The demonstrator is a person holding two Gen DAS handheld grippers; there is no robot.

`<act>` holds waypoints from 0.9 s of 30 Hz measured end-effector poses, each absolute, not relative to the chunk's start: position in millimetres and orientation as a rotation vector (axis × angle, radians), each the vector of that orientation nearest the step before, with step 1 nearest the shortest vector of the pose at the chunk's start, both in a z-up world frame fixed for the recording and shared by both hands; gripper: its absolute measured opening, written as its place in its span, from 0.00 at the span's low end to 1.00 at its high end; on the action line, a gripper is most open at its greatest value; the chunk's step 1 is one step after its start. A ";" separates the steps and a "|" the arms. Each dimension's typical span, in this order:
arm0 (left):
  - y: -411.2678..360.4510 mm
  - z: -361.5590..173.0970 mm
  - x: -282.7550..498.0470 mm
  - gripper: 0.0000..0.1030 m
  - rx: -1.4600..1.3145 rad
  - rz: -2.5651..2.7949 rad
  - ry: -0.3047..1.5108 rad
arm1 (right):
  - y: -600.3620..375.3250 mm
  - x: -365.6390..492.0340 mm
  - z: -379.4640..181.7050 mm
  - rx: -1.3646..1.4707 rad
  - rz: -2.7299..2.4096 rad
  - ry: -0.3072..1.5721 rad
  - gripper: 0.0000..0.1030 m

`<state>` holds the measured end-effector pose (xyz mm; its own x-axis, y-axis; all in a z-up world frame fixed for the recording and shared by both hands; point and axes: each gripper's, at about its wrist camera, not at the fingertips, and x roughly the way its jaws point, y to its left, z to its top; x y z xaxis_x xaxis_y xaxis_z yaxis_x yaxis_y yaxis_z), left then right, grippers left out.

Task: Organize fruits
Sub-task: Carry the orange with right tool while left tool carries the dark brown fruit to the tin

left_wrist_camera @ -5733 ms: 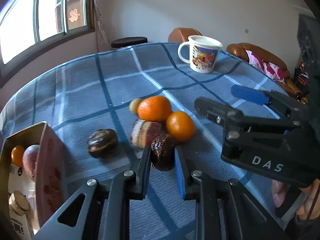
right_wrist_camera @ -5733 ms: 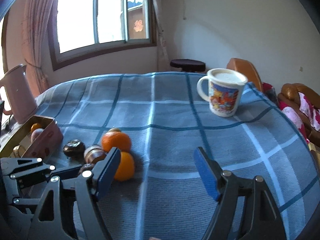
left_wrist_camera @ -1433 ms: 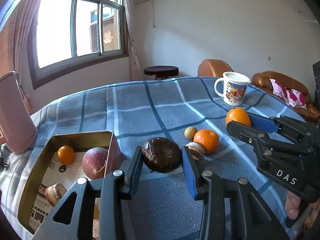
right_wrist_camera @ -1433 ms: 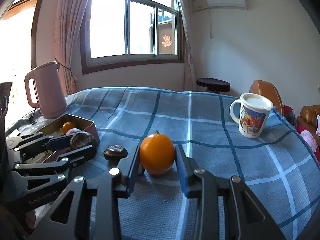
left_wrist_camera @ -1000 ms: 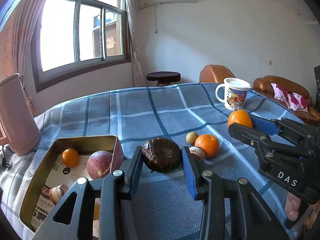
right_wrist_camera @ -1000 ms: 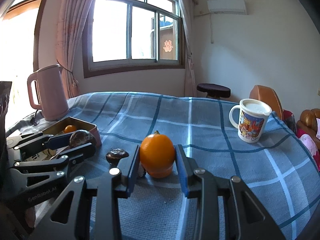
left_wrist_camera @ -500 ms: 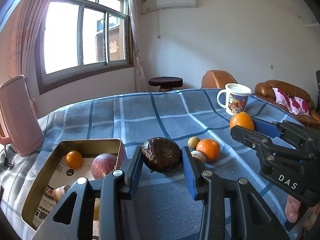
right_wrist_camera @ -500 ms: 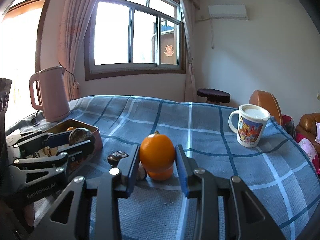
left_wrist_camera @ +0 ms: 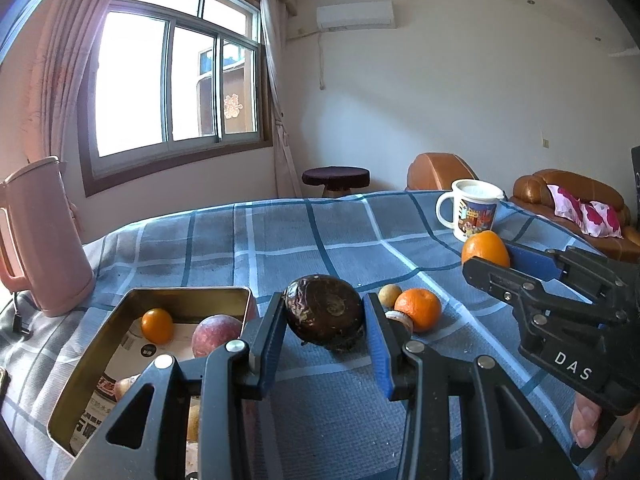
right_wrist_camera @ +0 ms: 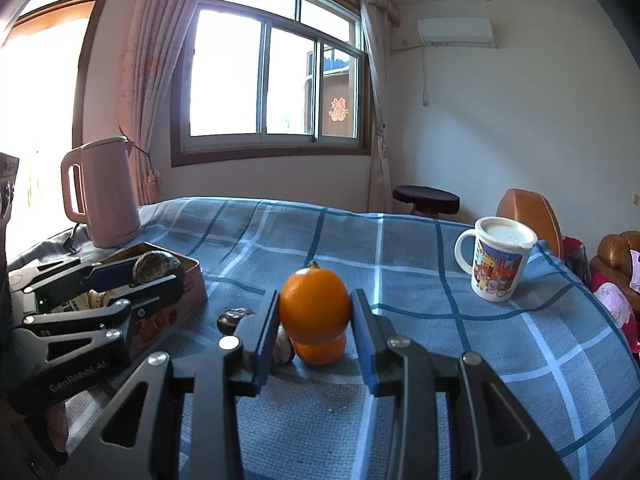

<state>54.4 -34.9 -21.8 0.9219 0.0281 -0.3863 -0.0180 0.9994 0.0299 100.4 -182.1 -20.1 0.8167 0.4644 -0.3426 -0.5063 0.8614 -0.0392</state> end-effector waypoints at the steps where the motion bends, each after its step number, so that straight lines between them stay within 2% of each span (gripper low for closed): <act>1: -34.5 -21.3 53.8 0.39 0.024 0.024 0.394 | -182.1 100.1 -20.0 -0.132 0.518 0.328 0.37; 16: -22.4 -18.6 44.0 0.39 0.006 0.047 0.376 | -170.0 89.1 -18.8 -0.172 0.535 0.296 0.37; 27: 14.7 -11.1 34.0 0.39 -0.031 0.104 0.398 | -130.6 81.9 -13.5 -0.196 0.636 0.318 0.37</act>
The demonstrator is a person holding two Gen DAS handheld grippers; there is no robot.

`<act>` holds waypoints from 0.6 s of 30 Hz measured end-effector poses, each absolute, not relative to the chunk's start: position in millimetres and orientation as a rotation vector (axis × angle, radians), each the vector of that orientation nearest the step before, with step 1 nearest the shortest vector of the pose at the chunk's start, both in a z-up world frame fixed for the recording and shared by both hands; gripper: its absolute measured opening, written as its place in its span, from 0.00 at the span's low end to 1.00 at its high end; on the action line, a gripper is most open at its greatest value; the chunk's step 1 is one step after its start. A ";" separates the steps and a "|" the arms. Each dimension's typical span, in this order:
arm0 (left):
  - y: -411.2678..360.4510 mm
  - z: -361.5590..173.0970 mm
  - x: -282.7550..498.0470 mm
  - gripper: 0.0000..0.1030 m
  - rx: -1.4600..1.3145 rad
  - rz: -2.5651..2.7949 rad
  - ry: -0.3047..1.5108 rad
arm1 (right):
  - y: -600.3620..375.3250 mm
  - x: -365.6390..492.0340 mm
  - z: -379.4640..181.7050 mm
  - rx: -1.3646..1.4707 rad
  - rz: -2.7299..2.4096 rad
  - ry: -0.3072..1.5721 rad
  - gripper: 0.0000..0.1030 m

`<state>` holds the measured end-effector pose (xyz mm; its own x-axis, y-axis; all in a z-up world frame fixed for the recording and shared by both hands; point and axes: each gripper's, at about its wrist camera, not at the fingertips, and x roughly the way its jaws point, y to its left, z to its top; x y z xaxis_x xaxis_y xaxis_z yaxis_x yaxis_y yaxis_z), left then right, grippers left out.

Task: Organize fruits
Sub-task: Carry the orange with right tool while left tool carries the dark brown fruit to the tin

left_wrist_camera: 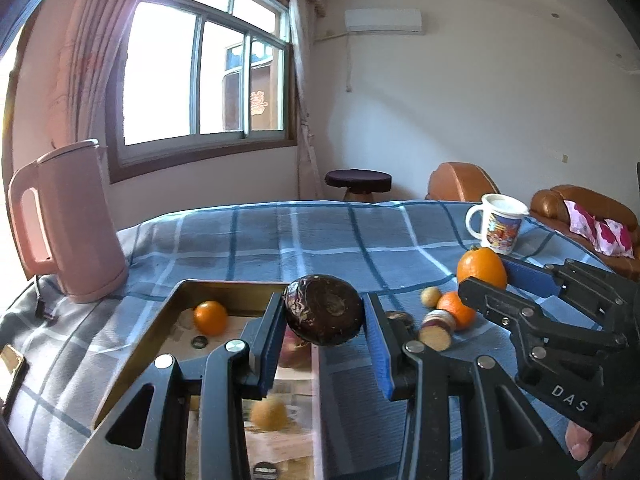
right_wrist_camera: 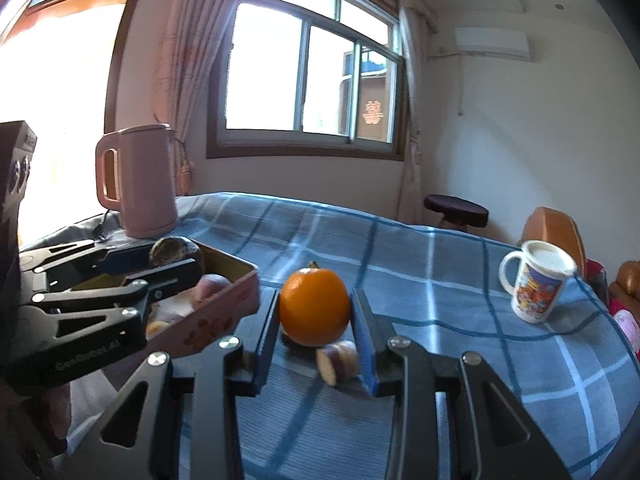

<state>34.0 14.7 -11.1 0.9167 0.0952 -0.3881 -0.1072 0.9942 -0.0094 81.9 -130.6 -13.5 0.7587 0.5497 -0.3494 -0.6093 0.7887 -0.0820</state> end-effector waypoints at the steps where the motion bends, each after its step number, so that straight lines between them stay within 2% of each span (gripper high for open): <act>1: 18.2 -10.8 32.5 0.39 -0.034 0.108 0.400 | -125.5 81.1 -11.7 -0.199 0.648 0.318 0.37; 18: 106.8 -22.3 25.1 0.39 -0.099 0.206 0.512 | -34.3 73.6 -17.2 -0.289 0.801 0.374 0.37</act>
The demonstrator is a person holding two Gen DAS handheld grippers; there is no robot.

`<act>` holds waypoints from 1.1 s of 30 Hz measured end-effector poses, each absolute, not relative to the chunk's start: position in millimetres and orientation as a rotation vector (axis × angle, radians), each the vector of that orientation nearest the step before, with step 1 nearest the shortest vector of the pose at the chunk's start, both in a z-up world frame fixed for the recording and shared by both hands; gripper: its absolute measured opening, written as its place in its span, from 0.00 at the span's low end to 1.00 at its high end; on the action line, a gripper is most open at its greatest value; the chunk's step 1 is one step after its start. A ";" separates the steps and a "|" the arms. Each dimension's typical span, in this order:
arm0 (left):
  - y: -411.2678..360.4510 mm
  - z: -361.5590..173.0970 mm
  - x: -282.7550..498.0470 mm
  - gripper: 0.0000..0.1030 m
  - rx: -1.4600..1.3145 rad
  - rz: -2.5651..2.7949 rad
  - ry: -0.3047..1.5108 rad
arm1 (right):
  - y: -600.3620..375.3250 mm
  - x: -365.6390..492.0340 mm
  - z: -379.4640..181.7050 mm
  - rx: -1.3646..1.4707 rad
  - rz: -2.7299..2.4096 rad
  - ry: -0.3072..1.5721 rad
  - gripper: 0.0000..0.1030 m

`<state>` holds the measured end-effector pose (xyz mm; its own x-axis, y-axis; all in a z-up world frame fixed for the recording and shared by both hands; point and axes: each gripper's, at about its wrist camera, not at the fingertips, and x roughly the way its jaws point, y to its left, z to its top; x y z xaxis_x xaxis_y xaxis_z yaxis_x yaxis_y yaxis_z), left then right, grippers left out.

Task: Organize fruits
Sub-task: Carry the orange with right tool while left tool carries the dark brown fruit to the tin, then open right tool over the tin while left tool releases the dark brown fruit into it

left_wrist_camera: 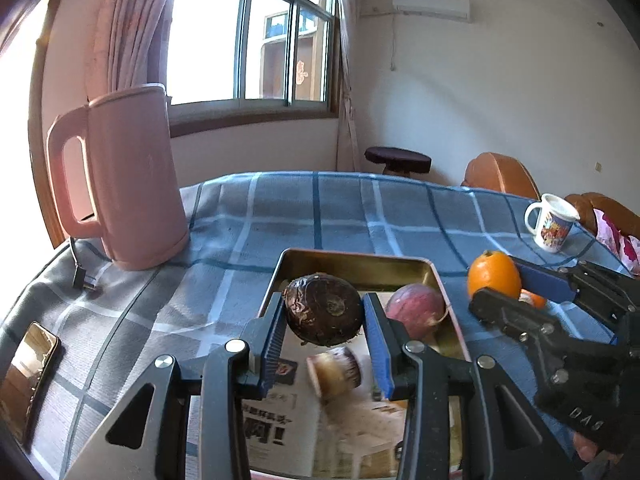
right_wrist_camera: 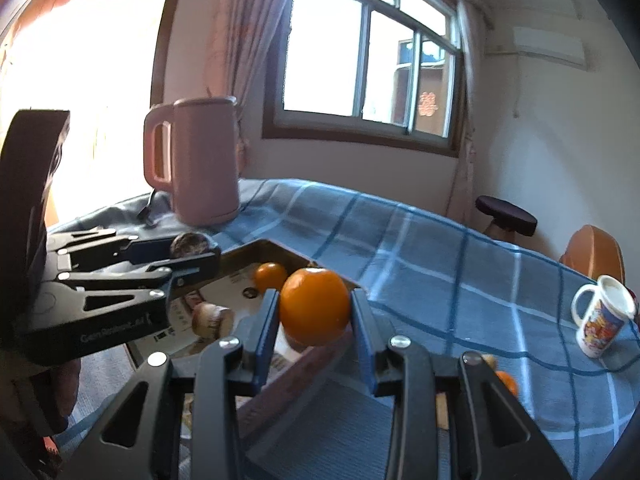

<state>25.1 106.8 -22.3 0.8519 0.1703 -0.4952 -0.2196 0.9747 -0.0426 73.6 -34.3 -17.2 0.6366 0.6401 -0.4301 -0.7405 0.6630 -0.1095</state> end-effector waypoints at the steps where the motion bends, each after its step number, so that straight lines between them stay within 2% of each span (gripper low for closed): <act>1: 108.1 -23.6 25.8 0.39 -0.098 0.202 0.520 | -30.3 73.8 -19.1 -0.297 0.804 0.380 0.37; 31: 118.1 -41.3 37.6 0.40 -0.093 0.210 0.614 | 9.5 87.5 -48.0 -0.378 0.861 0.544 0.39; 32: 118.2 -41.4 37.5 0.41 -0.093 0.211 0.613 | 9.6 86.4 -47.5 -0.381 0.860 0.537 0.42; 33: 118.2 -41.0 36.9 0.48 -0.093 0.215 0.611 | 9.4 85.6 -47.2 -0.382 0.858 0.531 0.48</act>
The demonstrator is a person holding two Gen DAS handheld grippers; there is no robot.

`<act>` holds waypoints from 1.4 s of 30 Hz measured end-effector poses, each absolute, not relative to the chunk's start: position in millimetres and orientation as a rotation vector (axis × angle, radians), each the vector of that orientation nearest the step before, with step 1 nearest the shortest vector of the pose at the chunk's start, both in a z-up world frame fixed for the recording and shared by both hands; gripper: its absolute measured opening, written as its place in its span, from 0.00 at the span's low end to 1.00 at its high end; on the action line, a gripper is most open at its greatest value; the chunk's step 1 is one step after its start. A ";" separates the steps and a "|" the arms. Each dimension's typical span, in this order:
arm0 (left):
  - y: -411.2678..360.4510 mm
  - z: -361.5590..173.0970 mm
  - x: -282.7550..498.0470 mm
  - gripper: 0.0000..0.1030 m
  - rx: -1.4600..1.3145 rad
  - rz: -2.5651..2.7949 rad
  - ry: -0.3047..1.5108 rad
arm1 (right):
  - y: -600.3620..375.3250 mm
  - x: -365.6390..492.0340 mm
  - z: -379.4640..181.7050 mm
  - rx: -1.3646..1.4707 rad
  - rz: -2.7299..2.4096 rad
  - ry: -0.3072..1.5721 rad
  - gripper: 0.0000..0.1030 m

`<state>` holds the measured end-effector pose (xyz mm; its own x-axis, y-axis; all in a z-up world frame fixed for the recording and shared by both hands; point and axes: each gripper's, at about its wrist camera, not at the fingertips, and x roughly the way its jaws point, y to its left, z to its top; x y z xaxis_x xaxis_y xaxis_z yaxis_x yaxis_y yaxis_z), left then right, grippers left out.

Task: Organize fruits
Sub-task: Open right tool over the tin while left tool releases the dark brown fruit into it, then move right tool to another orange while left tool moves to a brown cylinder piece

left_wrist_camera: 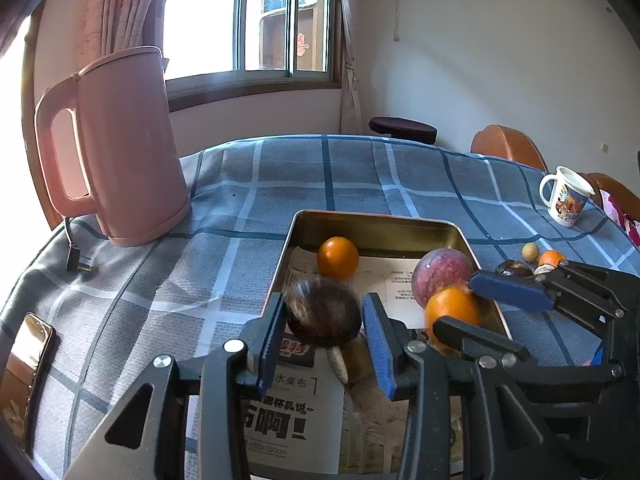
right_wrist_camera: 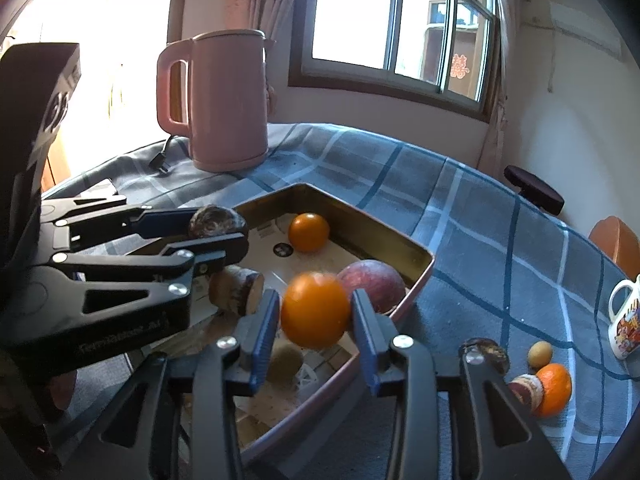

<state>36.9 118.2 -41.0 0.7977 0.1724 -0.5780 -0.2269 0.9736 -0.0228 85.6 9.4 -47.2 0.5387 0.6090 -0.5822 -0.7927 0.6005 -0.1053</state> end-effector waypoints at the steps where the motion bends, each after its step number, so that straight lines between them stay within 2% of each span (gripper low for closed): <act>1: 118.3 -40.4 36.2 0.52 -0.092 0.221 0.608 | 8.8 84.5 -46.9 -0.380 0.858 0.526 0.51; 2: 118.6 -39.0 34.7 0.61 -0.094 0.226 0.600 | 7.8 83.4 -46.3 -0.374 0.862 0.521 0.55; 3: 118.6 -37.1 32.5 0.64 -0.093 0.236 0.589 | 7.2 82.9 -46.0 -0.369 0.863 0.519 0.56; 11: 105.8 -20.1 22.1 0.65 -0.113 0.193 0.524 | -22.4 77.3 -32.6 -0.339 0.816 0.468 0.57; 17: 58.4 -12.1 30.0 0.65 -0.067 0.114 0.499 | -91.8 95.4 -17.8 -0.290 0.657 0.450 0.62; 24: 2.5 -16.7 54.2 0.65 -0.002 0.032 0.525 | -166.4 141.9 -19.0 -0.144 0.439 0.526 0.62; 32: -34.7 -32.0 87.6 0.65 0.066 -0.015 0.575 | -171.5 168.9 -41.5 -0.099 0.417 0.633 0.62; 42: -5.2 -37.5 102.5 0.65 0.076 0.097 0.581 | -162.5 185.5 -56.6 -0.054 0.474 0.738 0.62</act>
<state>102.5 -5.2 -37.5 0.8317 0.1126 -0.5437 -0.0696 0.9926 0.0992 185.5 -162.5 -56.6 0.6396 0.3967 -0.6584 -0.4340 0.8933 0.1167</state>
